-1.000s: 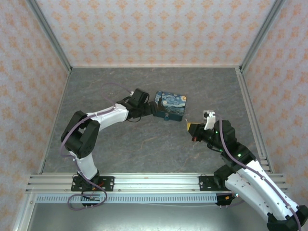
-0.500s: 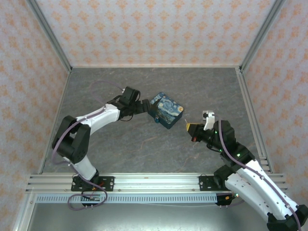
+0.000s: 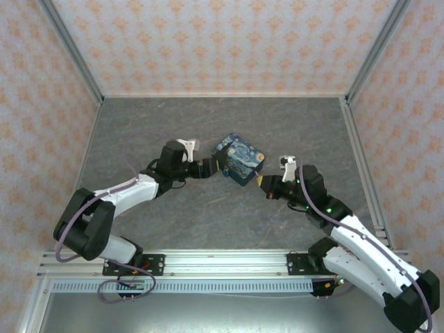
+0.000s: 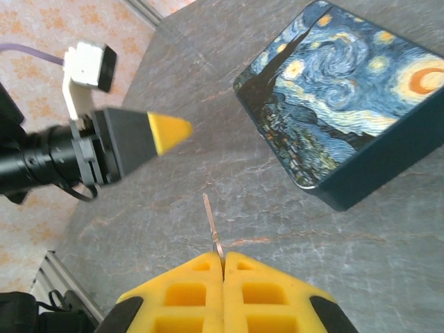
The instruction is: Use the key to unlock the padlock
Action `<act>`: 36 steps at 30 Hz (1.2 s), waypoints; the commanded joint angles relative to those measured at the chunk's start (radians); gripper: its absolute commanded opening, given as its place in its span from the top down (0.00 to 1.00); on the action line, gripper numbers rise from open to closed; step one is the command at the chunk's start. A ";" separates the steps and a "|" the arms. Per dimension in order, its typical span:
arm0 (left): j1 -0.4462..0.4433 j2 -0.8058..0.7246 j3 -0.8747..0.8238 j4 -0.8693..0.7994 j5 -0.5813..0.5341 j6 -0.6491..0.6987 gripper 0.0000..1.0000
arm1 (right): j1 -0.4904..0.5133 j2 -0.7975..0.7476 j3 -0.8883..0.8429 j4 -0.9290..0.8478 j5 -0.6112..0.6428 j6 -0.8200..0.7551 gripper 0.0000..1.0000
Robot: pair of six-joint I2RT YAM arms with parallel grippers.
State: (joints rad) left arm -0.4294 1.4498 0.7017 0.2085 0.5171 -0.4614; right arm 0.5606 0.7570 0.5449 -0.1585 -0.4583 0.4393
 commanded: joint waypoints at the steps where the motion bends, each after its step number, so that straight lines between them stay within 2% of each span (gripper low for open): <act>1: -0.023 0.033 -0.021 0.176 0.118 0.026 0.15 | 0.005 0.079 0.012 0.176 -0.077 0.078 1.00; 4: -0.032 0.079 -0.022 0.234 0.144 0.021 0.17 | 0.000 0.208 0.052 0.264 -0.132 0.117 1.00; 11: -0.034 0.166 -0.009 0.304 0.146 0.012 0.17 | -0.047 0.482 0.126 0.457 -0.175 0.181 1.00; 19: -0.033 0.260 0.008 0.360 0.164 0.026 0.19 | -0.057 0.697 0.236 0.477 -0.090 0.133 1.00; 23: -0.034 0.299 0.010 0.395 0.171 0.024 0.19 | -0.066 0.803 0.273 0.506 -0.087 0.138 1.00; 28: -0.035 0.334 0.028 0.405 0.184 0.016 0.22 | -0.067 0.885 0.307 0.485 -0.080 0.116 1.00; 36: -0.036 0.354 0.052 0.390 0.173 0.035 0.22 | -0.067 0.912 0.270 0.441 -0.065 0.111 1.00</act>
State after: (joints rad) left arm -0.4606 1.7893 0.7250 0.5663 0.6773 -0.4606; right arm 0.4965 1.6485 0.8276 0.3042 -0.5465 0.5716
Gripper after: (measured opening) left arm 0.777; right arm 0.048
